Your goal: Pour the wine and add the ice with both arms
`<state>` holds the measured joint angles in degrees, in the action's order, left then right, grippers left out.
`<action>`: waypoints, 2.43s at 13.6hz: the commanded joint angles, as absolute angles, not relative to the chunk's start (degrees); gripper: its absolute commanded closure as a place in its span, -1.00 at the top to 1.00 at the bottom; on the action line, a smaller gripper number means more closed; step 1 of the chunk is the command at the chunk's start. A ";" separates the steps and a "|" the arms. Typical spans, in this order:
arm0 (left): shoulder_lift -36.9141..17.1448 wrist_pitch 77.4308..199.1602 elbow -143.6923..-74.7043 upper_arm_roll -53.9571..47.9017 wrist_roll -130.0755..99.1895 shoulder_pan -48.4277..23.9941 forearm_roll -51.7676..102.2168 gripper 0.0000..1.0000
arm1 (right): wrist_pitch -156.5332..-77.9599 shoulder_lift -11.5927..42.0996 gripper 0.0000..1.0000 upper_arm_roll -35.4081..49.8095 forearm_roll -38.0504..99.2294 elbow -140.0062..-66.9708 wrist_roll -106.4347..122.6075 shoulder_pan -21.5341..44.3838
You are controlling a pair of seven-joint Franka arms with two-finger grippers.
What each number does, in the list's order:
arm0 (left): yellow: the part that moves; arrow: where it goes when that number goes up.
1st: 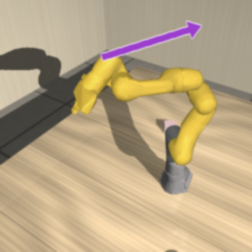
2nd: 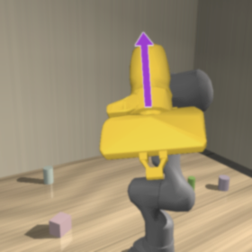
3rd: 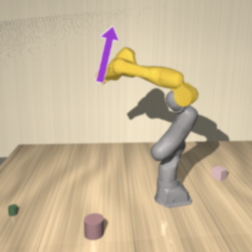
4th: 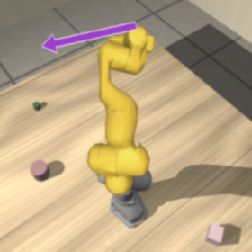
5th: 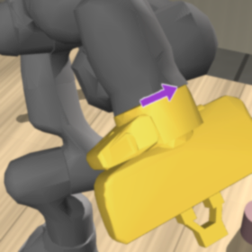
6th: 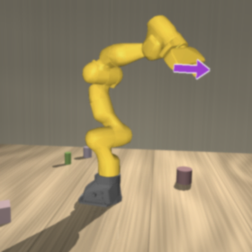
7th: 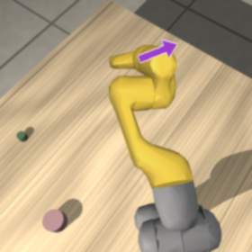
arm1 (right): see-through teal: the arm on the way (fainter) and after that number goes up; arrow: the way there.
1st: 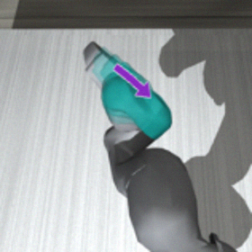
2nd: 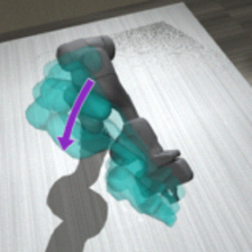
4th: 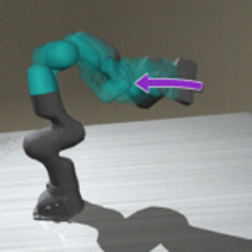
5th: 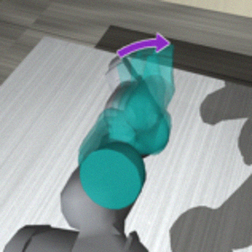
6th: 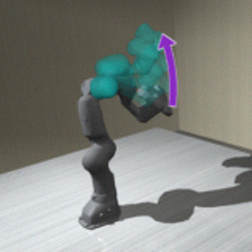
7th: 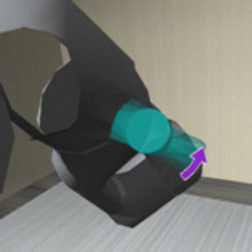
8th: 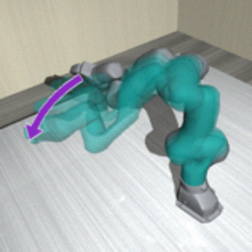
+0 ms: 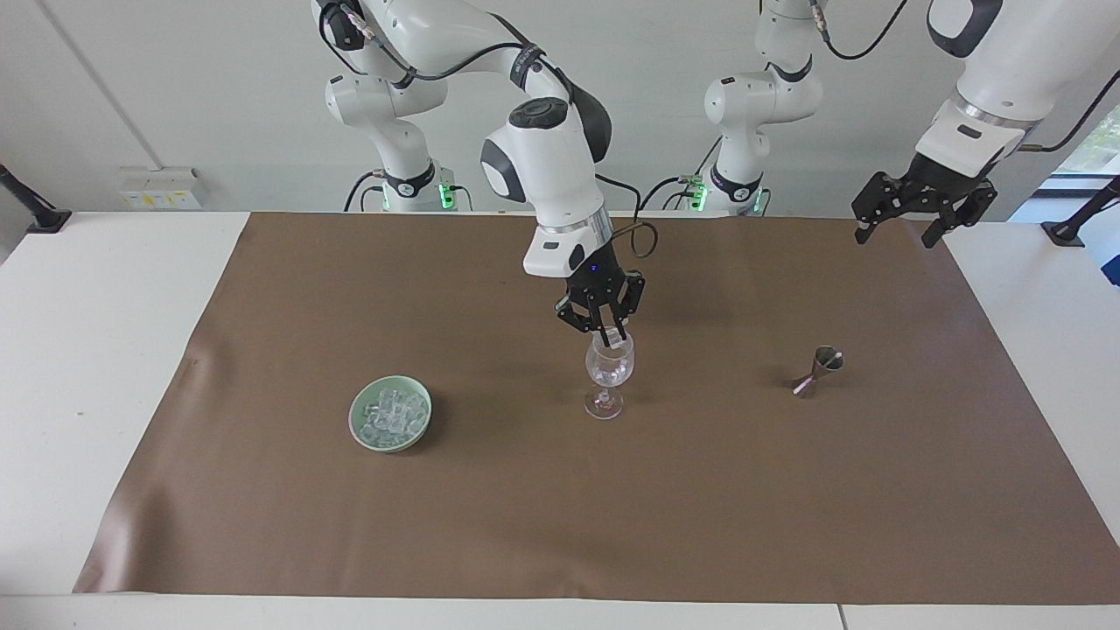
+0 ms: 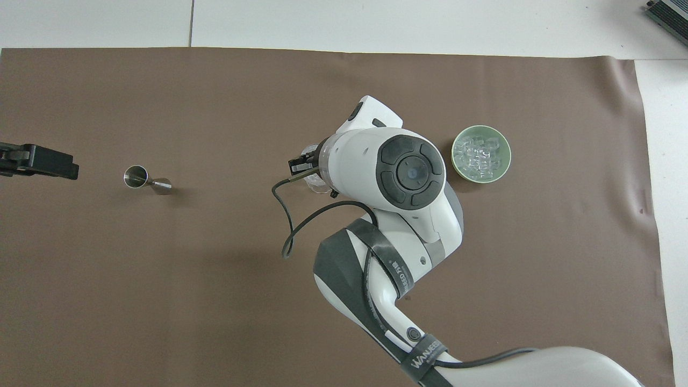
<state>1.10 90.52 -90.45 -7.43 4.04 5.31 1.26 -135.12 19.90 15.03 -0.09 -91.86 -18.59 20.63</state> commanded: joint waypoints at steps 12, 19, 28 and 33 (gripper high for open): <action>2.28 90.26 -91.32 -7.47 6.33 7.12 0.53 1.00 | -134.56 19.42 -0.56 15.21 0.09 -93.16 -17.75 20.57; 2.29 90.35 -91.41 -7.47 6.42 7.21 0.53 1.00 | -133.24 19.16 -0.44 15.21 0.09 -93.25 -18.02 20.65; 2.90 89.56 -90.97 -7.56 6.24 7.03 0.62 1.00 | -130.44 16.19 -0.43 15.12 -0.09 -89.39 -17.32 19.87; 3.60 88.51 -90.88 -7.56 6.15 7.21 0.88 1.00 | -119.48 10.12 -0.04 14.94 1.14 -89.74 -11.71 11.71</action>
